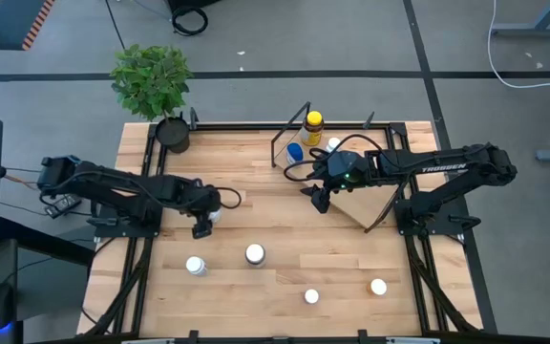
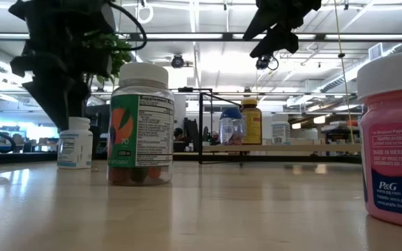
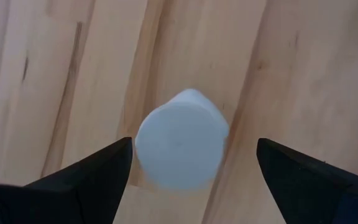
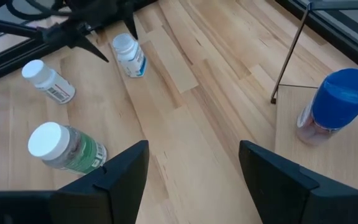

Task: Pick and place medicine bottles onto shelf by color
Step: Put the white and blue medicine bottle on the shelf aligned with the other white and blue medicine bottle

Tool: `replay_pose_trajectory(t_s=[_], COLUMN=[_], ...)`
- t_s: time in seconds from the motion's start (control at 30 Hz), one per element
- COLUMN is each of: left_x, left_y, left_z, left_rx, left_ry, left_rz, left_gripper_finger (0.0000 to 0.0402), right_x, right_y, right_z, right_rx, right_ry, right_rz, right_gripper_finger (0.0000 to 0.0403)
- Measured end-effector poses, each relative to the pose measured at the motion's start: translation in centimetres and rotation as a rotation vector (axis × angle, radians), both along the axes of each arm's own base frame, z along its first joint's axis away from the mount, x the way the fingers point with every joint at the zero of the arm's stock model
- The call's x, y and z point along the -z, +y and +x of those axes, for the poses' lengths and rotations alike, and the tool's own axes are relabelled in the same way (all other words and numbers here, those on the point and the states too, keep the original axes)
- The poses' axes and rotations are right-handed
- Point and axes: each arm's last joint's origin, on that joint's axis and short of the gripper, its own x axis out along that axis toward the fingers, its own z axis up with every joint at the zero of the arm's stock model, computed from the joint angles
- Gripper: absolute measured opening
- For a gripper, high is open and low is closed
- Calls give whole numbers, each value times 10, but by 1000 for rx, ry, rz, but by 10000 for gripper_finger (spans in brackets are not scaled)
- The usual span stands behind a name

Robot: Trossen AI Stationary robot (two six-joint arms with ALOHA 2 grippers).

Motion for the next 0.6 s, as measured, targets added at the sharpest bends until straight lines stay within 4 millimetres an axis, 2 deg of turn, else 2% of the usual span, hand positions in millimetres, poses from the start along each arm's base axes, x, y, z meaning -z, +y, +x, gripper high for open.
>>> replay_pose_trajectory(t_s=[0.2, 0.43, 0.6], left_x=[8, 8, 8], left_y=[0, 0, 1], left_z=[4, 8, 8], left_rx=[-32, -87, -104], left_ry=[38, -6, -10], left_rz=[-6, -25, -29], left_gripper_finger=[350, 349, 323], right_x=[0, 0, 0], right_y=[0, 0, 0], right_z=[0, 0, 0], right_rx=[1, 0, 0], right_ry=[3, 4, 4], right_rz=[1, 0, 0], right_gripper_finger=[257, 257, 257])
